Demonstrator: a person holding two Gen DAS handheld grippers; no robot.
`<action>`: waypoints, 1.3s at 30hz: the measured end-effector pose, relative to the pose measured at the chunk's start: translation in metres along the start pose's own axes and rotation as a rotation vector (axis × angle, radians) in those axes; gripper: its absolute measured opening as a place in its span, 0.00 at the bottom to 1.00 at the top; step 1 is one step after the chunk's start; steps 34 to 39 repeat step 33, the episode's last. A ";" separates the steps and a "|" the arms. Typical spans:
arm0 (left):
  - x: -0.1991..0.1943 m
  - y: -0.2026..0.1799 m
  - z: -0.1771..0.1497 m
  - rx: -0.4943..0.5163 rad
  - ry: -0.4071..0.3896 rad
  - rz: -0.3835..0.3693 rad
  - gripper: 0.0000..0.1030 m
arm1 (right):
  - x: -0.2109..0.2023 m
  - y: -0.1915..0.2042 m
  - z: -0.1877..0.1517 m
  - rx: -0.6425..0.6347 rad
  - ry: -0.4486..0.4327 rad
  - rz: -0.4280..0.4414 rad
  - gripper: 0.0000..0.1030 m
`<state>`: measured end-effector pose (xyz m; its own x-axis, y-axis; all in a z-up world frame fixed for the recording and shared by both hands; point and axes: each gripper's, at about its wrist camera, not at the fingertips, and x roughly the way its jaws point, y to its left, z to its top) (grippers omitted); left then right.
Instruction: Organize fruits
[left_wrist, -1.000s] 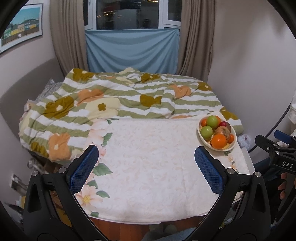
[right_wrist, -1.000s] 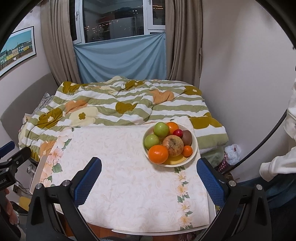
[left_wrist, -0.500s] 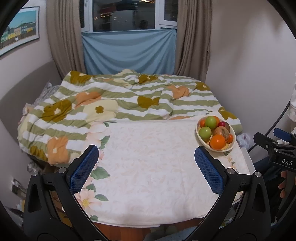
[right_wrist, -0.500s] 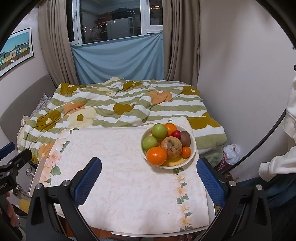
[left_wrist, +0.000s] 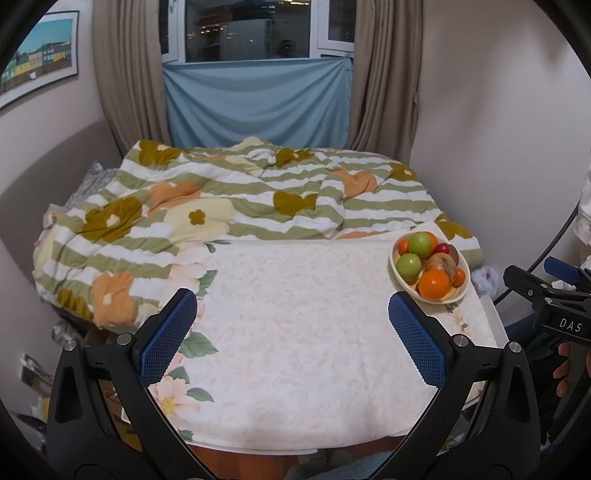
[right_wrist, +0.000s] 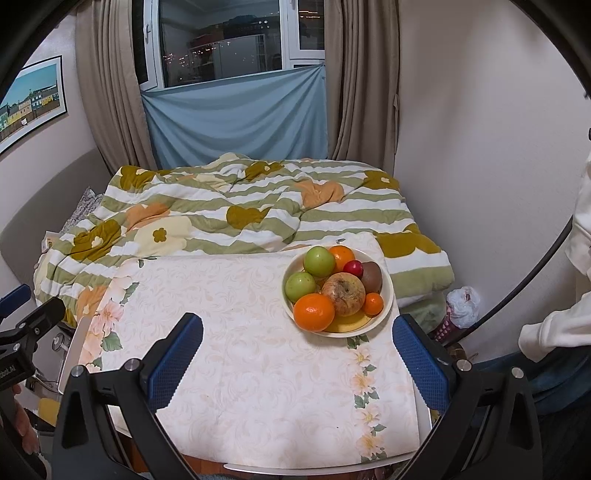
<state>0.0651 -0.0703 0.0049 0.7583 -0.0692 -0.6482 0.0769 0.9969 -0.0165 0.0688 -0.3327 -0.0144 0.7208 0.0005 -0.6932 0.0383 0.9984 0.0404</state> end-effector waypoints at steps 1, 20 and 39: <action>0.000 -0.001 0.000 -0.001 0.000 0.000 1.00 | 0.000 0.000 0.000 -0.001 0.000 0.000 0.99; 0.007 -0.008 -0.001 -0.014 0.009 0.008 1.00 | 0.000 0.000 -0.001 -0.001 0.000 0.001 0.99; 0.014 0.004 0.002 -0.020 0.006 0.020 1.00 | 0.001 0.000 -0.001 -0.001 0.002 0.000 0.99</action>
